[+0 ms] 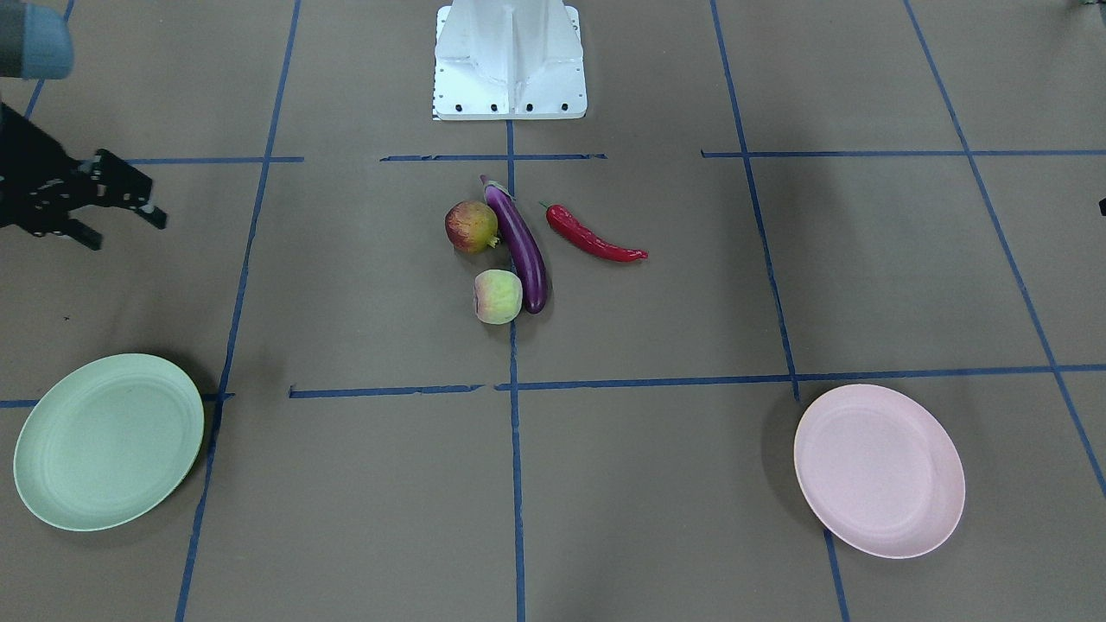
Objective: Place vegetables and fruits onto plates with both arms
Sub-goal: 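Reach the right gripper down to the red-yellow pomegranate and grasp it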
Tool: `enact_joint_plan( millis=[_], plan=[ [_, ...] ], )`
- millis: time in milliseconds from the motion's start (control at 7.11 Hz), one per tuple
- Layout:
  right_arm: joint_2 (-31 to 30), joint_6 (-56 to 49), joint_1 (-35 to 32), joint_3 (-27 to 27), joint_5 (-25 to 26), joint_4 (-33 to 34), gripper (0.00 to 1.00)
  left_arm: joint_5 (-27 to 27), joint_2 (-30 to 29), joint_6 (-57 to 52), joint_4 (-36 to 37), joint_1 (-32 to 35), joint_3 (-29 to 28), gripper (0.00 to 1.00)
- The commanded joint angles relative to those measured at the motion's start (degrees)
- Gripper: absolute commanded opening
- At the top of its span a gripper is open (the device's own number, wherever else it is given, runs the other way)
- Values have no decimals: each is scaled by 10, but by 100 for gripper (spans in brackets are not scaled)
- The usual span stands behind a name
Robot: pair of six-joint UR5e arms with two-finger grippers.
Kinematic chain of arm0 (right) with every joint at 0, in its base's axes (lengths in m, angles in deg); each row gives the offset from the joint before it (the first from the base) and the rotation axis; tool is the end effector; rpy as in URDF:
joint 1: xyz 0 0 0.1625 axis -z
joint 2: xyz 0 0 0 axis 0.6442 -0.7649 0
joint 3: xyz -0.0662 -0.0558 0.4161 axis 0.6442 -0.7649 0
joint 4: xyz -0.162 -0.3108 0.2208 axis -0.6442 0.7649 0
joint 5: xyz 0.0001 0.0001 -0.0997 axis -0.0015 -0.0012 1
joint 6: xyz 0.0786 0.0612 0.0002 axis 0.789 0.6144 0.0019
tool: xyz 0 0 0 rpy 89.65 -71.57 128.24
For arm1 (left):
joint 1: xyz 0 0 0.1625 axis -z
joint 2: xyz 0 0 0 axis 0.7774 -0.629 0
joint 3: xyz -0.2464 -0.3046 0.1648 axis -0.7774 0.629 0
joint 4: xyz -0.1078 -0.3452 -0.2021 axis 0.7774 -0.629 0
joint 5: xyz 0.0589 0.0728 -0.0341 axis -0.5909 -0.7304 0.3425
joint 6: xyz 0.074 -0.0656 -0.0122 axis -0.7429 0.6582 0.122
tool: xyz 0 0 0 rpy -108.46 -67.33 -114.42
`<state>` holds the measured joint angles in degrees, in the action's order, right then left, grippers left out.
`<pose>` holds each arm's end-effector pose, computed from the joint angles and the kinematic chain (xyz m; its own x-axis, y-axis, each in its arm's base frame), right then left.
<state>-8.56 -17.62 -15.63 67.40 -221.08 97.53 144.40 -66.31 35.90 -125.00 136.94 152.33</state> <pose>-0.2273 -0.4492 0.3911 0.4604 -0.0852 0.8836 -0.0359 0.9928 0.1144 -0.0258 -0.4892 0.5970 0.6668 0.1971 -0.7187 -0.1404 0.9803 0.1386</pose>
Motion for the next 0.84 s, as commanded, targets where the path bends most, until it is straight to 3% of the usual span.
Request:
enact_joint_plan(
  millis=[0, 141, 281, 422, 704],
  plan=[
    [122, 192, 137, -2, 98, 11, 100, 0, 0, -1, 0, 0, 2, 100],
    [194, 228, 188, -7, 155, 77, 100, 0, -1, -1, -1, 0, -1, 100],
    [258, 235, 233, -11, 213, 187, 100, 0, -2, -1, -1, -4, -2, 100],
    [295, 264, 265, -37, 262, 221, 100, 1, -1, -1, -1, -4, -2, 100],
    [348, 337, 301, -122, 299, 225, 100, 1, 0, -1, -1, -4, -3, 100]
  ],
)
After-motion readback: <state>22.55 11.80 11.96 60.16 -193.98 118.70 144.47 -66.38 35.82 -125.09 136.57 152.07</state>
